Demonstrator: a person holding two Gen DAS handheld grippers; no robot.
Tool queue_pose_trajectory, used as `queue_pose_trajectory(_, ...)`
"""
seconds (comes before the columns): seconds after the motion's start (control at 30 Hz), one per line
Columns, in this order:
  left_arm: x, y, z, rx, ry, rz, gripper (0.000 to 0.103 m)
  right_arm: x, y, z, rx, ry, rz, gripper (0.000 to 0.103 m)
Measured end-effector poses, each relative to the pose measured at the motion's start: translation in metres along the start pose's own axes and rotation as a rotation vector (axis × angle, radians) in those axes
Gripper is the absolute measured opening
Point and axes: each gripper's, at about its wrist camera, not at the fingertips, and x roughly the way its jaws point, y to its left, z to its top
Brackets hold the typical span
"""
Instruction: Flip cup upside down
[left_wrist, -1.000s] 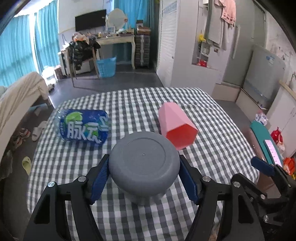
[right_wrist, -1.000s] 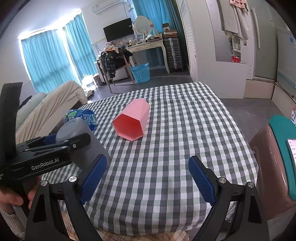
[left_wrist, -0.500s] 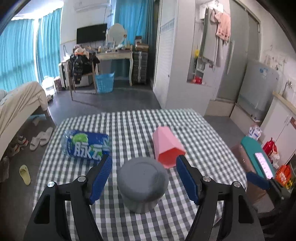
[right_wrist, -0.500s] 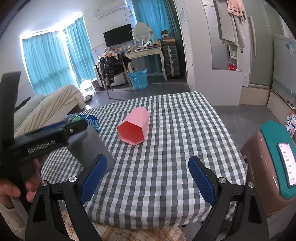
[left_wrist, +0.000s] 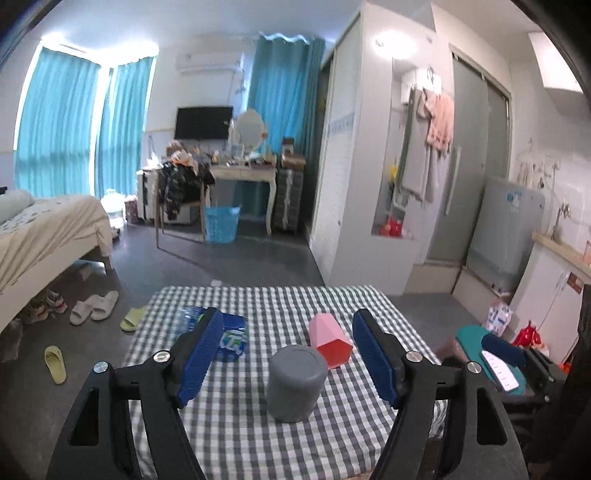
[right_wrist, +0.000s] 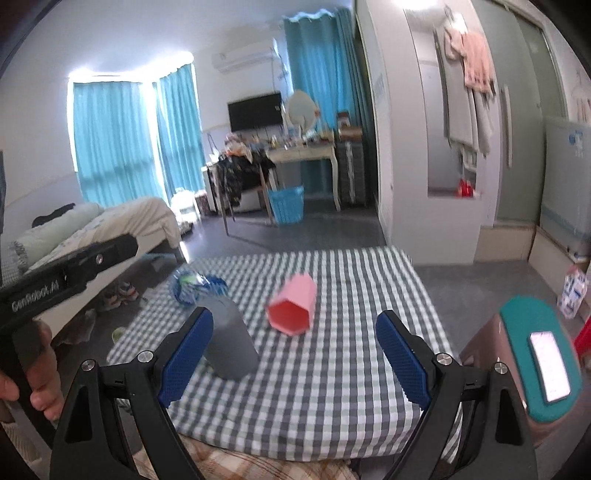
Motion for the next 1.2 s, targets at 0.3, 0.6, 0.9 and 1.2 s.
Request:
queue_pose_trajectory(0.3, -0.04, 0.026, -0.053, -0.02, -0.1, 0.09, 0.09, -0.028, 0.039, -0.02, -0.088, -0.088, 0.035, 0.09)
queue_pose_trajectory(0.6, -0.024, 0.032, -0.09, -0.023, -0.047, 0.175, 0.094, -0.005, 0.053, -0.062, -0.107, -0.045, 0.008, 0.095)
queue_pose_trajectory(0.9, -0.025, 0.035, -0.094, -0.019, -0.065, 0.213, 0.1, 0.001, 0.041, -0.062, -0.066, -0.027, -0.001, 0.103)
queue_pose_trajectory(1.2, -0.028, 0.035, -0.097, -0.025, -0.063, 0.203, 0.1, 0.001, 0.039, -0.06, -0.055, -0.023, -0.006, 0.103)
